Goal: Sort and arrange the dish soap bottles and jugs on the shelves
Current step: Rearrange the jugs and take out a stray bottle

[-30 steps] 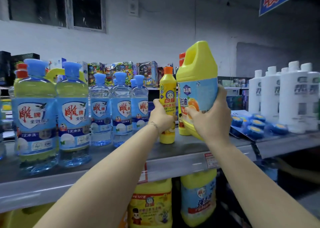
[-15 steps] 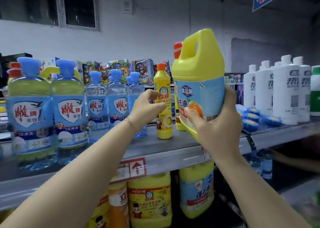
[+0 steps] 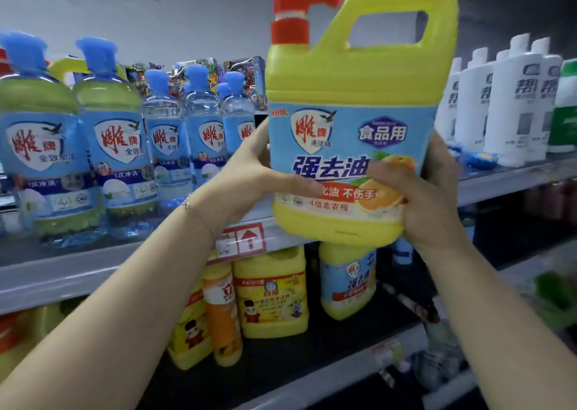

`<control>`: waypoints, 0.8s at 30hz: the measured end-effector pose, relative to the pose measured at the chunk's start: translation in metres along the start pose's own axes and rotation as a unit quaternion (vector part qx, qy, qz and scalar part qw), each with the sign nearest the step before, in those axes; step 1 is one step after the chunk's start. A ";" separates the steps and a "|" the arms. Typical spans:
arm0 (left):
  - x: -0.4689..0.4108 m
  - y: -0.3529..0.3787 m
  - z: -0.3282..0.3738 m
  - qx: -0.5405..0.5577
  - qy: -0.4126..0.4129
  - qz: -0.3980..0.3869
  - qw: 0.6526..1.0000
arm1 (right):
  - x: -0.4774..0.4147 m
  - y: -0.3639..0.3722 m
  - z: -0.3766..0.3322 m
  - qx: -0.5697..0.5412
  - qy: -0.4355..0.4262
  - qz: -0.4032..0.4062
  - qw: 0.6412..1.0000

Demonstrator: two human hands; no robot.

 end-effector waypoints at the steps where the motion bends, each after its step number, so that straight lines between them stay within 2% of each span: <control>1: 0.009 0.003 -0.001 -0.013 0.008 0.013 1.000 | 0.005 -0.002 0.005 -0.020 0.014 -0.008 1.000; 5: 0.045 0.018 -0.013 -0.016 0.028 0.053 0.998 | 0.030 -0.007 0.020 -0.048 0.067 -0.033 0.996; 9: 0.083 0.032 -0.046 -0.026 0.029 0.112 0.993 | 0.060 -0.024 0.043 -0.020 0.171 -0.078 0.982; 17: 0.119 0.075 -0.142 -0.032 -0.024 0.192 0.980 | 0.110 -0.088 0.092 0.077 0.367 -0.176 0.910; 21: 0.119 0.095 -0.198 -0.026 -0.087 0.228 0.970 | 0.121 -0.115 0.119 0.103 0.417 -0.214 0.878; 24: 0.107 0.109 -0.228 -0.023 -0.099 0.234 0.967 | 0.122 -0.136 0.138 0.145 0.406 -0.230 0.872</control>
Point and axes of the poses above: each hand's wrist, its own x-axis away from the middle knuckle, its own y-axis out of the palm, z = x × y, the point moved 4 cm from there along -x, towards the middle knuckle
